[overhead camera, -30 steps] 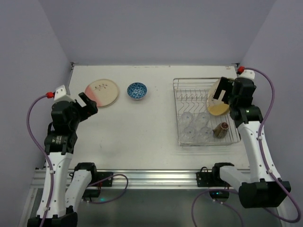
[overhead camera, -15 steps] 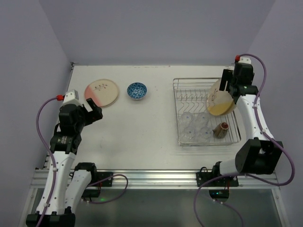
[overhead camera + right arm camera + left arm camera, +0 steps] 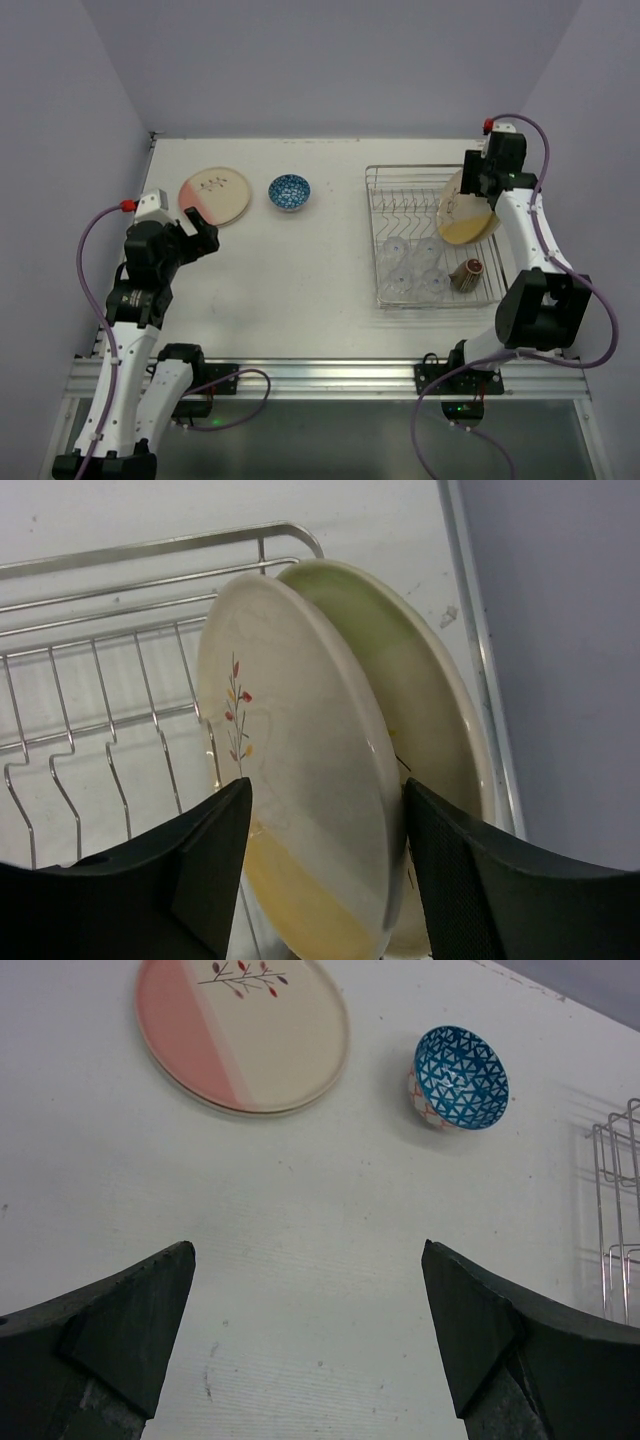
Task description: Unload the mixed dishes from the dish rack
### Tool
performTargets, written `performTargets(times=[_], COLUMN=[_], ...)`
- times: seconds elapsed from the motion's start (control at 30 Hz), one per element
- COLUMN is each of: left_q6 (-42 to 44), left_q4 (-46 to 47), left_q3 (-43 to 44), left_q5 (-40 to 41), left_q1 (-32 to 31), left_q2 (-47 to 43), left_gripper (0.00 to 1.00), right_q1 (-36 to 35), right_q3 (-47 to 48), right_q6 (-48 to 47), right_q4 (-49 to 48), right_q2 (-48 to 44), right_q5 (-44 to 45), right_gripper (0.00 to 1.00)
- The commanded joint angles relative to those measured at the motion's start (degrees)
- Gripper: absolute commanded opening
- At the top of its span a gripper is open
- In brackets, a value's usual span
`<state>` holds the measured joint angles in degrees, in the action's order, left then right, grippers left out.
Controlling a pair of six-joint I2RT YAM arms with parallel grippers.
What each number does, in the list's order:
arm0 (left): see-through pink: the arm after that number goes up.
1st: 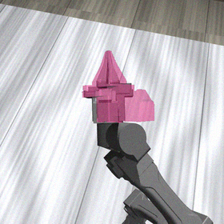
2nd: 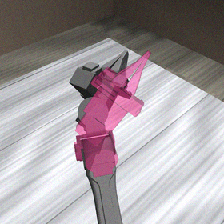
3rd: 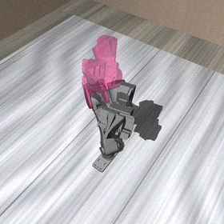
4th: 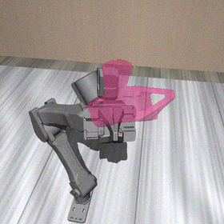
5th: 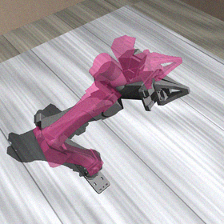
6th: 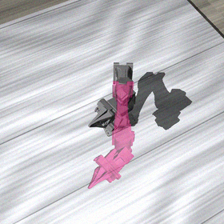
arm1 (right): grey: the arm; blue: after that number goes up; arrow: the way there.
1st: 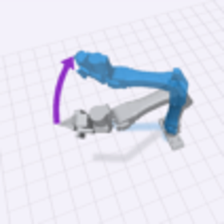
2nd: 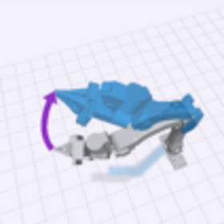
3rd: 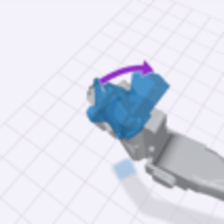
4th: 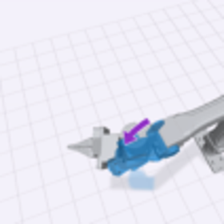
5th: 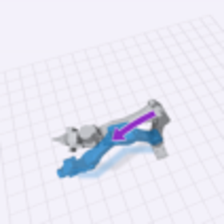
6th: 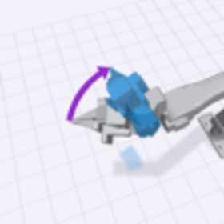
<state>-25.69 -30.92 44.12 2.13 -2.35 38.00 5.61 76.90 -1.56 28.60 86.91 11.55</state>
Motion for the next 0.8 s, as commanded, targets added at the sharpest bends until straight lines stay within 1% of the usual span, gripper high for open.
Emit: performTargets(times=[0.0,0.1,0.13,0.2,0.33,0.47,0.53,0.63,0.67,0.7,0.73,0.77], left_q6=[1.8,1.8,1.8,1.8,1.8,1.8,1.8,1.8,1.8,1.8,1.8,1.8], left_q4=[2.3,2.2,2.3,2.4,2.4,2.4,2.4,2.4,2.4,2.4,2.5,2.5], left_q3=[-0.6,-0.6,-0.6,-0.6,-0.7,-0.8,-0.8,-0.8,-0.8,-0.8,-0.8,-0.8], left_q5=[-0.6,-0.6,-0.6,-0.7,-0.7,-0.8,-0.8,-0.8,-0.9,-0.8,-1.0,-1.0], left_q1=[-0.6,-0.8,-0.8,-0.8,-0.9,-1.0,-1.0,-1.0,-1.0,-1.0,-1.0,-1.0], left_q2=[-0.5,-0.7,-0.6,-0.6,-0.5,-0.5,-0.5,-0.6,-0.6,-0.6,-0.5,-0.4], left_gripper=[1.00,1.00,1.00,1.00,1.00,1.00,1.00,1.00,1.00,1.00,1.00,1.00], right_q1=[0.3,0.2,0.2,0.2,0.3,0.2,0.2,0.2,0.2,0.2,0.2,0.2], right_q3=[2.9,2.4,3.1,3.3,3.5,4.0,3.8,3.5,3.4,3.4,3.3,3.4], right_q6=[-0.5,-0.4,-0.4,-0.3,0.7,1.2,1.1,1.1,1.2,1.1,1.2,1.1], right_q4=[1.8,2.2,3.7,4.7,5.4,5.5,5.4,5.4,5.4,5.4,5.4,5.4], right_q2=[1.8,2.0,2.7,3.1,2.6,2.8,2.9,3.3,3.4,3.4,3.4,3.4], right_q5=[-2.4,-4.3,-7.1,-9.9,-13.4,-13.5,-13.5,-14.3,-14.4,-14.4,-14.5,-14.5], right_gripper=[0.63,0.61,0.59,0.53,0.48,0.40,0.39,0.31,0.17,0.08,0.06,0.06])
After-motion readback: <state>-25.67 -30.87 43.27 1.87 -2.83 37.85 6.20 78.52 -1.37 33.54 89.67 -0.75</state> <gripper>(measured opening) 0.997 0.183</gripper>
